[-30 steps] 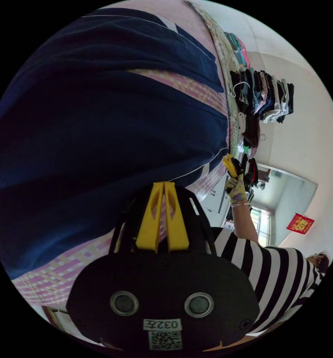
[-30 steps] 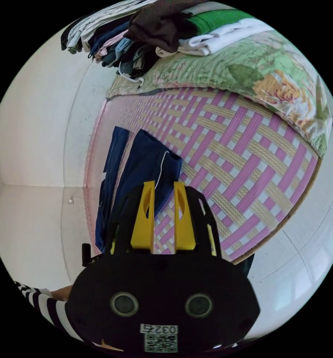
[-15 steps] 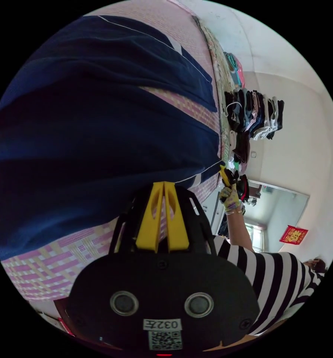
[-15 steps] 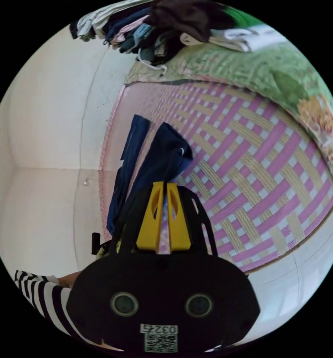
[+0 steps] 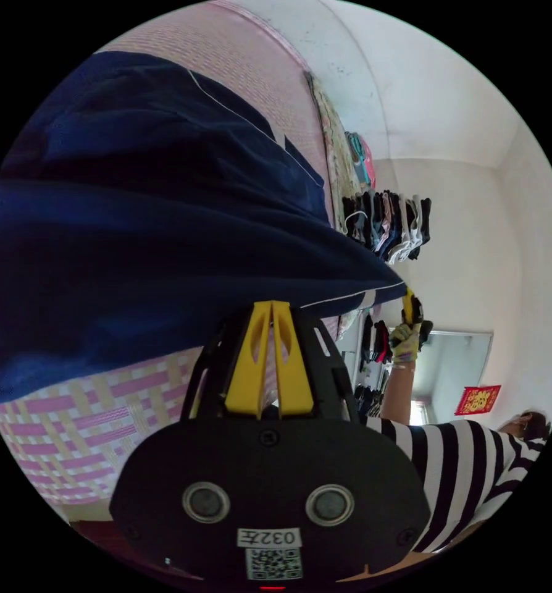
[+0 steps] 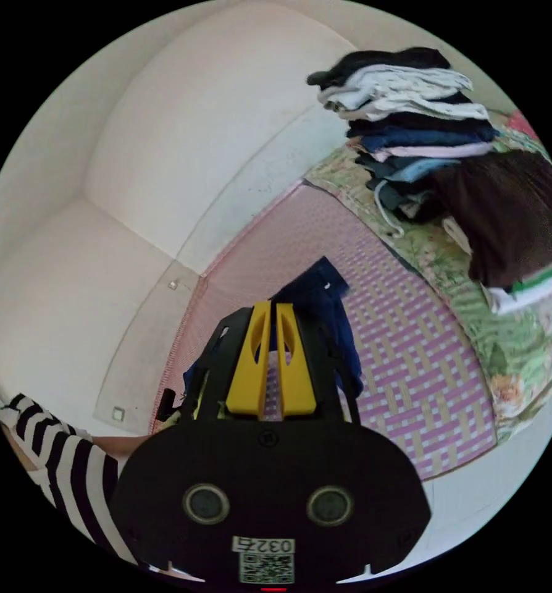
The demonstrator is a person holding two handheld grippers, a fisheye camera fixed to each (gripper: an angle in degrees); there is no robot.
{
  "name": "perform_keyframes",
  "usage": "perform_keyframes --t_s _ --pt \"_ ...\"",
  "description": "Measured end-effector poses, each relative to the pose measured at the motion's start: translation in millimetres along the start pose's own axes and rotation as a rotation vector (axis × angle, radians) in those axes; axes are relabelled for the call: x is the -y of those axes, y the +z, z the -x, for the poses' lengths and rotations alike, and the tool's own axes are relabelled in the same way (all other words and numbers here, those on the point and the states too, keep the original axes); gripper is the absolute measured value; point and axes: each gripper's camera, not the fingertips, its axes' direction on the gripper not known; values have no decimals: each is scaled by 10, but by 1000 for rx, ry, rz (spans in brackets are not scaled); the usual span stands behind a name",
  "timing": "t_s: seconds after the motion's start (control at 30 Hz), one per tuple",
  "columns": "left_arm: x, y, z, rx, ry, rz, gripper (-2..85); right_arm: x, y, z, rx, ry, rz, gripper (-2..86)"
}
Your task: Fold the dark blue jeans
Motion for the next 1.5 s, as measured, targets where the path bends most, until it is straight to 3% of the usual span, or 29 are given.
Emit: perform_keyframes --t_s 0.27,0.6,0.87,1.03,1.3,1.43,1.5 --pt "-731 -837 -23 -30 -169 -202 -9 -648 202 -1477 -119 431 208 -4" --pt "-2003 -2124 72 -18 -441 -534 -5 -863 53 -1752 4 519 154 77" --pt "-2932 -2929 282 -252 -648 -918 64 -799 164 -1784 -38 561 212 76" --pt "-2679 -3039 80 -225 -652 -829 84 -743 252 -1724 -64 571 231 72" --pt "-2264 -3159 -331 -276 -647 -918 44 -531 381 -1582 -84 564 222 2" --pt "-1992 -3399 -709 -511 -620 -1010 23 -53 485 -1196 -16 437 226 -8" --pt "-1739 -3644 -1023 -532 -571 -984 16 238 554 -875 -27 323 255 -9"
